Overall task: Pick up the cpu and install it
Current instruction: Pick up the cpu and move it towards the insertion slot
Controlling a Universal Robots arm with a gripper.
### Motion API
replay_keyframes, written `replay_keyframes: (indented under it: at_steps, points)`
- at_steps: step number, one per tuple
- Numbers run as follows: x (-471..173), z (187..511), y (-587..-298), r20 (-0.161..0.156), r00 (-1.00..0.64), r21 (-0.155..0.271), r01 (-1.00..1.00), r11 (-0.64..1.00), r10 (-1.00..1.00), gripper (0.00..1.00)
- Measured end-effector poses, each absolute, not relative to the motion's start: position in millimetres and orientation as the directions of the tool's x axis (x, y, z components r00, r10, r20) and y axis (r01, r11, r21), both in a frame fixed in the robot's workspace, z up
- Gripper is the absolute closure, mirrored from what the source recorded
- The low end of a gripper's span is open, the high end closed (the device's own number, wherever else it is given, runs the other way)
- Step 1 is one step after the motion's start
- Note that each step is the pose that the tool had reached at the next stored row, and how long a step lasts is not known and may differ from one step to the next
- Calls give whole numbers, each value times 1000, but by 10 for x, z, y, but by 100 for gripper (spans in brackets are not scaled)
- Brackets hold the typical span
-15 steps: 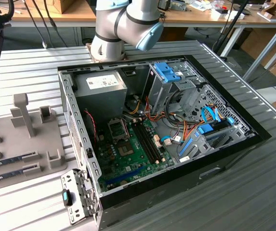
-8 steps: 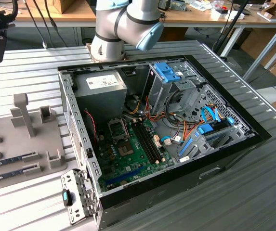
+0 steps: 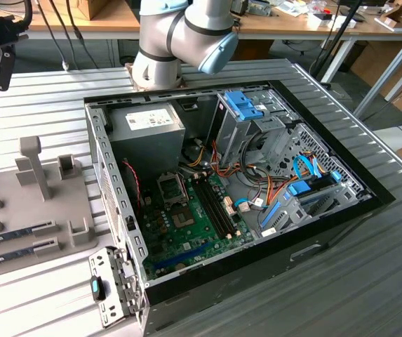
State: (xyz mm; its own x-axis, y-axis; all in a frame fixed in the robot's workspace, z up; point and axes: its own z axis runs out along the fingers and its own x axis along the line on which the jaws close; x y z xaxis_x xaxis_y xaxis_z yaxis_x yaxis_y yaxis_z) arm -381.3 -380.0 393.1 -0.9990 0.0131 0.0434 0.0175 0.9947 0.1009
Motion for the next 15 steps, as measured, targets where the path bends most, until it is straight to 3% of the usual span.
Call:
replay_keyframes:
  at_steps: [15]
  points:
    - [-3705,3931,-3800,43,-999,101,17,995,13,53]
